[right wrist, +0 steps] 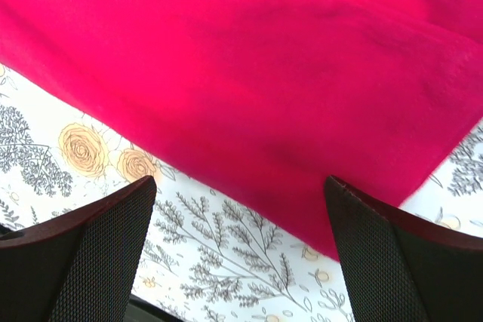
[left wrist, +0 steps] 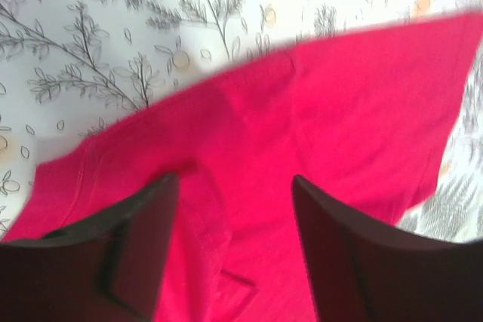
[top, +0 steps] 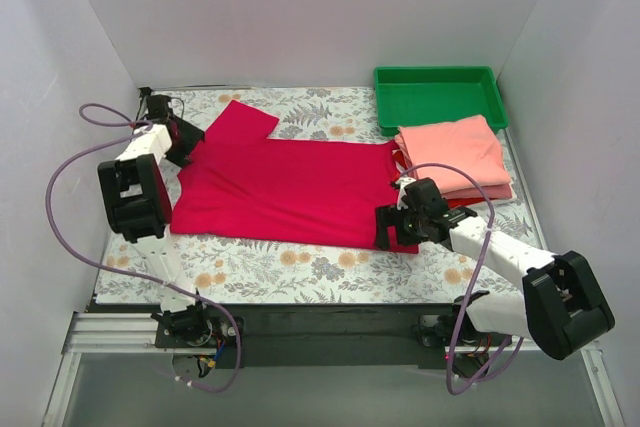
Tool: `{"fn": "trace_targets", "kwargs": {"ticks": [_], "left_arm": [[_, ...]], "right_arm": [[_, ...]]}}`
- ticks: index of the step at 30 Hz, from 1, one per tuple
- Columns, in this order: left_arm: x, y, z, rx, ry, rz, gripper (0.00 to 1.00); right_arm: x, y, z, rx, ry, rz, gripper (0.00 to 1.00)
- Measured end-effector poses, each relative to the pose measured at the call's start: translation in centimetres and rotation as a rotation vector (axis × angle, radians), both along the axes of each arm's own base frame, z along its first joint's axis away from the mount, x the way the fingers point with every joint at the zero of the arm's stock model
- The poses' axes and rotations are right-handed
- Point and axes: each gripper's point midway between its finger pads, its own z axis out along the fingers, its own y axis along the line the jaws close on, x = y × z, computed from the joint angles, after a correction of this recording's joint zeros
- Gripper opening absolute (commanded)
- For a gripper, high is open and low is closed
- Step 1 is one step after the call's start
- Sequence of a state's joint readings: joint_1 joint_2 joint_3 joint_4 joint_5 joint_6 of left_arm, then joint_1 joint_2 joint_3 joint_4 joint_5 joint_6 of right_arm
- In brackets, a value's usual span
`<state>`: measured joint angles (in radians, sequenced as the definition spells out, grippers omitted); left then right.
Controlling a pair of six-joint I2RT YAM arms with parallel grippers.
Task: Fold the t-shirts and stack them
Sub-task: Fold the tshirt
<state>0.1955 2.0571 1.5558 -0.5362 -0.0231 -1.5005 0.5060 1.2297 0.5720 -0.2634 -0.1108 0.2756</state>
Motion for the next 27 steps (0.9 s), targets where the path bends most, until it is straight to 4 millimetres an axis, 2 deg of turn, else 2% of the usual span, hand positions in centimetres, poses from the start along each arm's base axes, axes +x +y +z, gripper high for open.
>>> {"fn": "trace_targets", "kwargs": {"ticks": [2,5,8,11,15,22,27], "left_arm": [[-1.4,-0.9,0.3,-0.028,-0.012,-0.019,0.75],[-5.4,-2.5,1.1,-0.065,-0.012,-0.034,0.8],[-9.3,-3.7,1.8,-0.085,-0.035,-0.039,0.81],[-12.0,-4.6,0.8,-0.11,-0.019,-0.045,0.81],[-14.0,-4.8,-2.5,-0.125,0.074,-0.032,0.81],[-14.5,-4.3,-2.5,-0.11,0.053,0.026,0.83],[-17.2,-3.6,-2.6,-0.097,0.066,0.157,0.85]], "right_arm": [[-0.2,-0.2,0.4,-0.006,0.001,0.001,0.98],[0.1,0.0,1.8,0.014,-0.029,0.004,0.98],[0.7,0.6,3.4,0.05,-0.075,0.015,0.98],[0.9,1.1,3.9,0.067,-0.083,0.031,0.98],[1.3,1.7,3.0,0.064,-0.046,0.045,0.98],[1.1,1.5,0.3,0.022,0.029,0.036,0.98],[1.2,1.7,-0.1,0.043,0.014,0.025,0.98]]}}
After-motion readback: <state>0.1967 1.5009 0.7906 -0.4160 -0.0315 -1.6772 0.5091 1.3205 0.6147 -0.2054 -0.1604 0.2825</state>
